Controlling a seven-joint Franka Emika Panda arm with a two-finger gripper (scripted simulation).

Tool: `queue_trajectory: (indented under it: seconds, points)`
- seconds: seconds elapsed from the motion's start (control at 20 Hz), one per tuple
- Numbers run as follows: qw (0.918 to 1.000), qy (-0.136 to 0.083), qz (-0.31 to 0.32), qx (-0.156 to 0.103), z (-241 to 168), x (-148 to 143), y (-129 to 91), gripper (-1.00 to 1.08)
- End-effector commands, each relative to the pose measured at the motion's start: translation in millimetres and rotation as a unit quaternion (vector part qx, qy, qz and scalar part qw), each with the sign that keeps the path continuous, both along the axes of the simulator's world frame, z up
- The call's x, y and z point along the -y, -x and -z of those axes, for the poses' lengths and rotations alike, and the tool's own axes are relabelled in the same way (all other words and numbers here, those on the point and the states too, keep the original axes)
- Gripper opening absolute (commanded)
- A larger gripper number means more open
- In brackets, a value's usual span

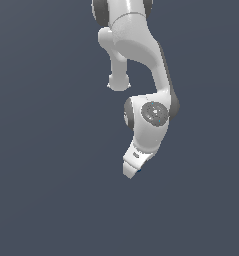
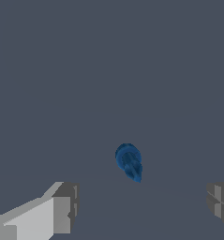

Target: Pick up the object and move it to a goal position.

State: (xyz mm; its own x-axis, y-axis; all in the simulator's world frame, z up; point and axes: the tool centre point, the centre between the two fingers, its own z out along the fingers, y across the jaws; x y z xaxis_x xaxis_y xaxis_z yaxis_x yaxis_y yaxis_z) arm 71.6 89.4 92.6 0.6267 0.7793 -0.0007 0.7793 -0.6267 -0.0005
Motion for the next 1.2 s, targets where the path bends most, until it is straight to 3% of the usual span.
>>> queue_trajectory:
  seconds: [0.0,0.5,0.8,0.85,1.15]
  points:
    - [1.0000,0.000,0.000,0.000,1.5,0.3,-0.1,1.00]
    - [1.0000,0.000,-0.002,0.000,45.1,-0.1,1.0,1.00]
    - [1.0000,0.000,-0.003,0.000,50.1,-0.6,-0.5,1.00]
    - [1.0000,0.000,-0.003,0.000,50.1,-0.6,-0.5,-1.00]
    - [1.0000,0.000,-0.003,0.000,50.1,-0.6,-0.5,-1.00]
